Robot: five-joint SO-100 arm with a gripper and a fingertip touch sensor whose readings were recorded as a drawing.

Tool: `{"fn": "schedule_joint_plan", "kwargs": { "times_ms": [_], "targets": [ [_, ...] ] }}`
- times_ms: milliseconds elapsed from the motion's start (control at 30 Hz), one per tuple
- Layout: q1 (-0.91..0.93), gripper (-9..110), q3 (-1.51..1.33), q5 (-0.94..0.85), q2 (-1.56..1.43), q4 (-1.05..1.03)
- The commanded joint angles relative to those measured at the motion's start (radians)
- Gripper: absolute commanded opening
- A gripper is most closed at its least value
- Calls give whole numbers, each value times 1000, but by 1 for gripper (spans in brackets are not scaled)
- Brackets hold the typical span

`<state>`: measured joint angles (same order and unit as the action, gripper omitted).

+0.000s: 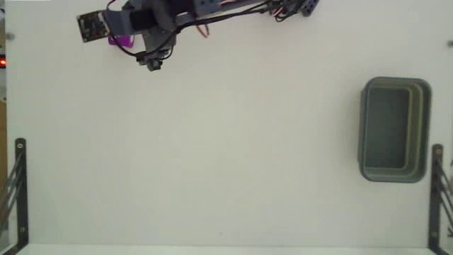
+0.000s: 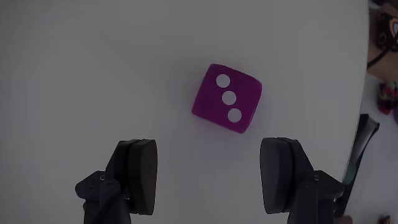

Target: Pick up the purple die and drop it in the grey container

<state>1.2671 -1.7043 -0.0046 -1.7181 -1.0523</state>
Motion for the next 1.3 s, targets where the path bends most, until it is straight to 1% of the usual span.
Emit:
{"fn": "schedule_joint_plan", "kwargs": {
  "times_ms": [0, 533, 1267],
  "targets": [
    [19, 110, 70, 5, 4, 23],
    [19, 110, 244, 5, 188, 33],
    [19, 110, 246, 5, 192, 34]
  ]
}}
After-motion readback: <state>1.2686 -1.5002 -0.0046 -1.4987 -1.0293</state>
